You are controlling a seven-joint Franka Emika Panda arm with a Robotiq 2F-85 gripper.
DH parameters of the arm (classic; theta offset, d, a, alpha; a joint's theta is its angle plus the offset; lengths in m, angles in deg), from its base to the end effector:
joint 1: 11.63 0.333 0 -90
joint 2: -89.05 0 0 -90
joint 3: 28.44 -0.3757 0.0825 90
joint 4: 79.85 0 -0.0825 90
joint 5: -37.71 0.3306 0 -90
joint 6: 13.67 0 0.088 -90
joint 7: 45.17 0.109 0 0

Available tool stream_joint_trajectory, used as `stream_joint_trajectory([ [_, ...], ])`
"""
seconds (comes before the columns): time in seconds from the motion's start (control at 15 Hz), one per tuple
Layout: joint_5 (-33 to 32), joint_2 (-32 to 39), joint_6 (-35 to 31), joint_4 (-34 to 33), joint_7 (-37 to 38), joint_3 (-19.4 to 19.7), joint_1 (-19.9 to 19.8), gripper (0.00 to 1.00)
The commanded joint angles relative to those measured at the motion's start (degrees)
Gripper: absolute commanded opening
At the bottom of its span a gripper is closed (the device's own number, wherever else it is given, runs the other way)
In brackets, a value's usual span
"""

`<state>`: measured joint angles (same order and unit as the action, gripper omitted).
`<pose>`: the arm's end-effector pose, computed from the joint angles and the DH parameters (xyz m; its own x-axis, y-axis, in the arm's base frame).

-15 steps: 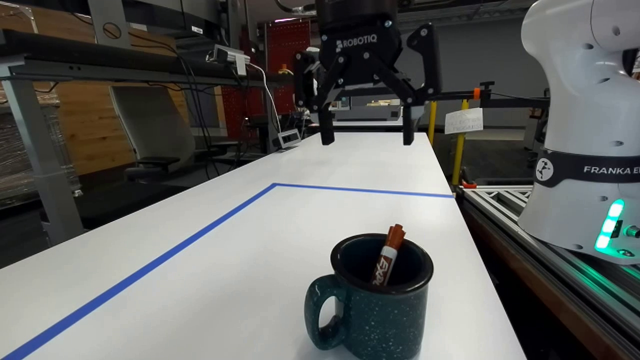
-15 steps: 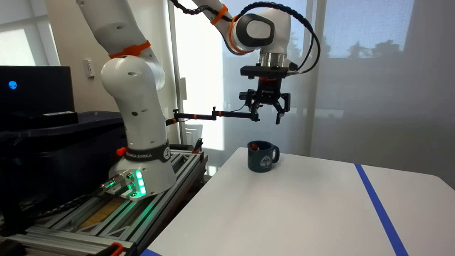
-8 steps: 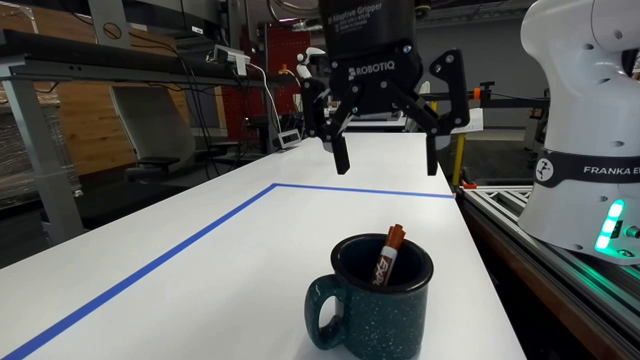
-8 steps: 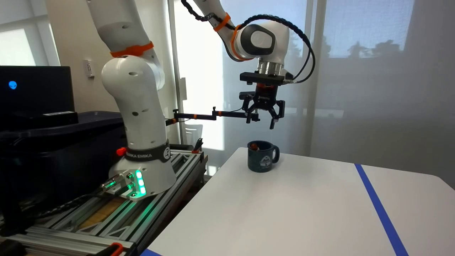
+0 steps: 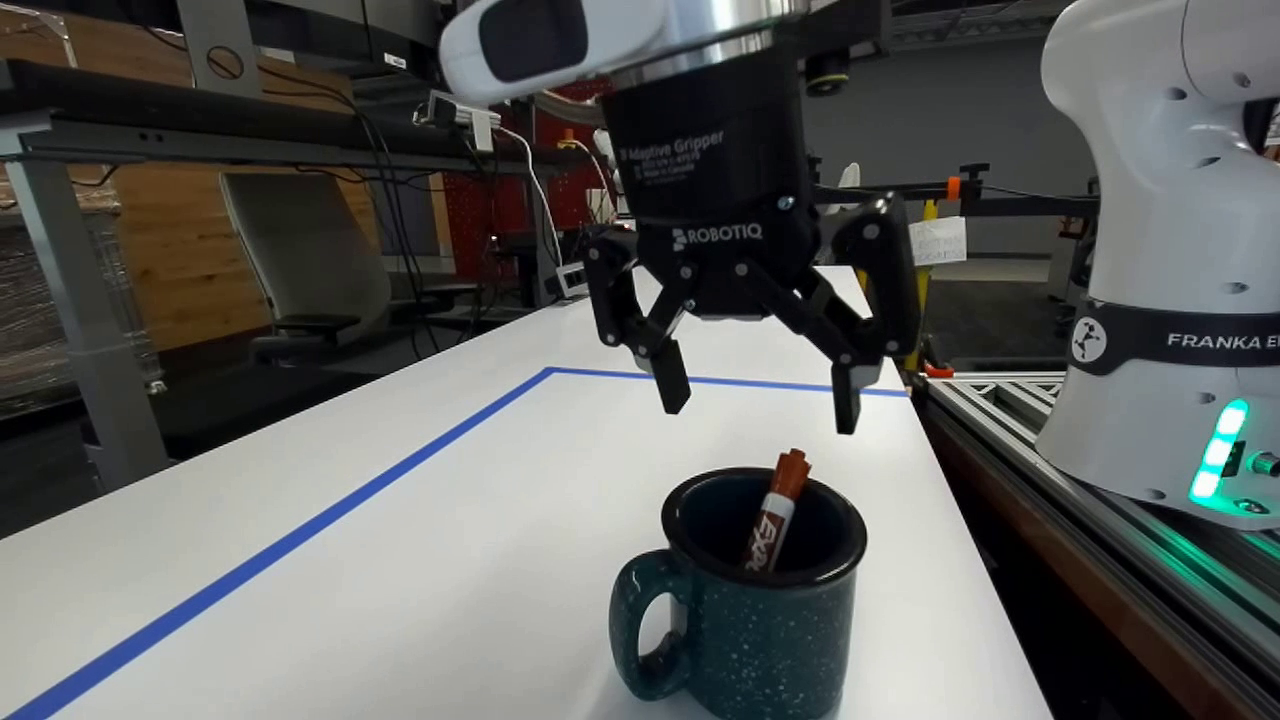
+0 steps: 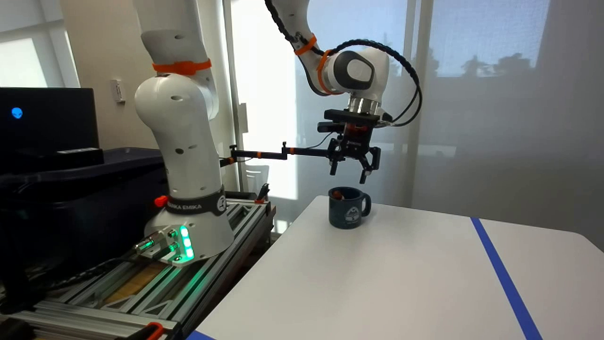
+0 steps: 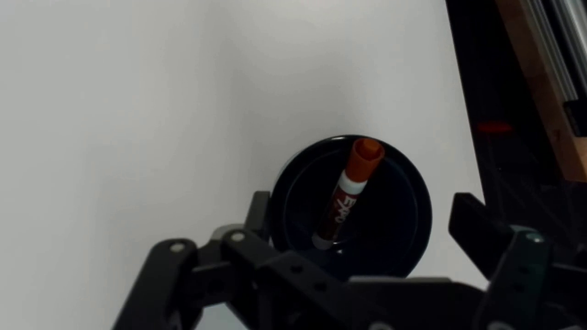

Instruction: Remove the marker from the cup

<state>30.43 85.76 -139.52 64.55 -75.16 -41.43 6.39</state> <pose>0.3356 0.1968 0.3786 0.3844 0.8801 -0.2786 0.9086 -0.4141 -0.0544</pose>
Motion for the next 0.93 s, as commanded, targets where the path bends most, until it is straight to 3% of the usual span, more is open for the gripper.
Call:
stream_joint_trajectory([
  [0.0,-3.3,4.1,1.3,-3.3,4.8,-1.4,-0.6,0.8],
  [0.13,-3.7,5.5,1.2,-4.0,6.0,-1.5,-0.7,0.58],
  [0.2,-3.6,6.1,1.2,-4.2,6.4,-1.5,-0.7,0.65],
  [0.27,-3.4,6.7,1.0,-4.5,6.6,-1.5,-0.8,0.58],
  [0.47,-3.1,7.9,1.1,-5.2,7.2,-1.5,-0.9,0.59],
  [0.67,-2.9,8.8,1.0,-5.5,7.7,-1.5,-1.2,0.66],
  [0.87,-2.7,9.6,0.9,-5.8,7.9,-1.4,-1.5,0.65],
])
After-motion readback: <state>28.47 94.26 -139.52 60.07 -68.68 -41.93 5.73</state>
